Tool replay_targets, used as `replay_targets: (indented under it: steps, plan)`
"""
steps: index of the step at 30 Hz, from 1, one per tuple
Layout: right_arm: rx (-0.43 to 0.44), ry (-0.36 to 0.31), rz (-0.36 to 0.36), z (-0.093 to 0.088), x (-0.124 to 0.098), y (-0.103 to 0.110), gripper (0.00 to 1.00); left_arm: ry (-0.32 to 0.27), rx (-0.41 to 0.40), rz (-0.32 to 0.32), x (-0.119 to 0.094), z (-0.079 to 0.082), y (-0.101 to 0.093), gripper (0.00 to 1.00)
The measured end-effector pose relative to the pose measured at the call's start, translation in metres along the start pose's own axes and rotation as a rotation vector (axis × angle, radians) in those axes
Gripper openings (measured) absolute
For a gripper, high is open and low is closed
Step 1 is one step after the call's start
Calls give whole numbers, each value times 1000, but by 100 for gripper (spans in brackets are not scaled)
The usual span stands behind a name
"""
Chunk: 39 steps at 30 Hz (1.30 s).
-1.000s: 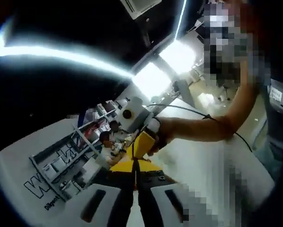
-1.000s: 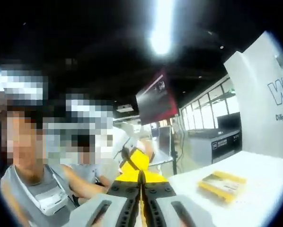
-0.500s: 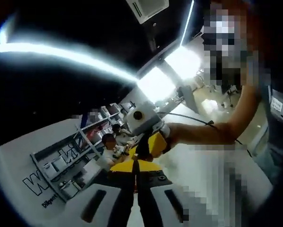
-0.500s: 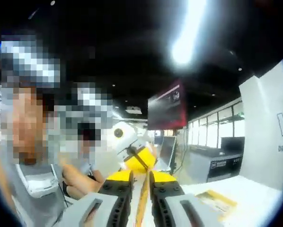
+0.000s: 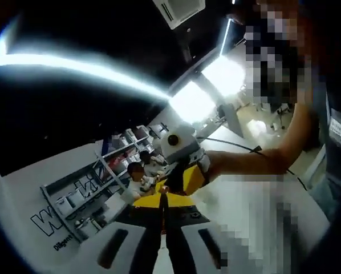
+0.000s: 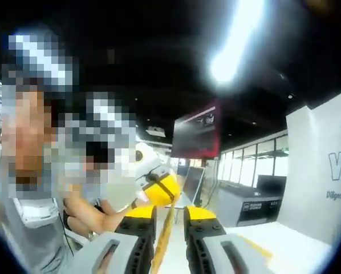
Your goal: Tear open the coffee pouch, take out the coffee, and pour the coffee from the pouch into the cup
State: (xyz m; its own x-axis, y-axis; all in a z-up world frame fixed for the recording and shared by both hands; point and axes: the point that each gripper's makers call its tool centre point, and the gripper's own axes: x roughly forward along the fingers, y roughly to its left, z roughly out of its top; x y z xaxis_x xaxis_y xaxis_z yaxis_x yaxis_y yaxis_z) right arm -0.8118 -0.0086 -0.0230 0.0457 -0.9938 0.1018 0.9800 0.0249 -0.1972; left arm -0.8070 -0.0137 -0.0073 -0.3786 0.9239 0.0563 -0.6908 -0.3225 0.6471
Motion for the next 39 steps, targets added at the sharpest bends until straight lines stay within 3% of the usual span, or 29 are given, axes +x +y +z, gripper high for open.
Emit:
replay_targets:
  steps: [9, 25, 39]
  plan:
    - [28, 12, -16, -3, 7, 3, 21, -5, 1, 0, 1, 2, -2, 2]
    - [-36, 91, -54, -20, 20, -1, 16, 1, -2, 2, -2, 2, 0, 2]
    - [-27, 74, -56, -14, 16, -3, 11, 16, -9, -20, 3, -3, -5, 2]
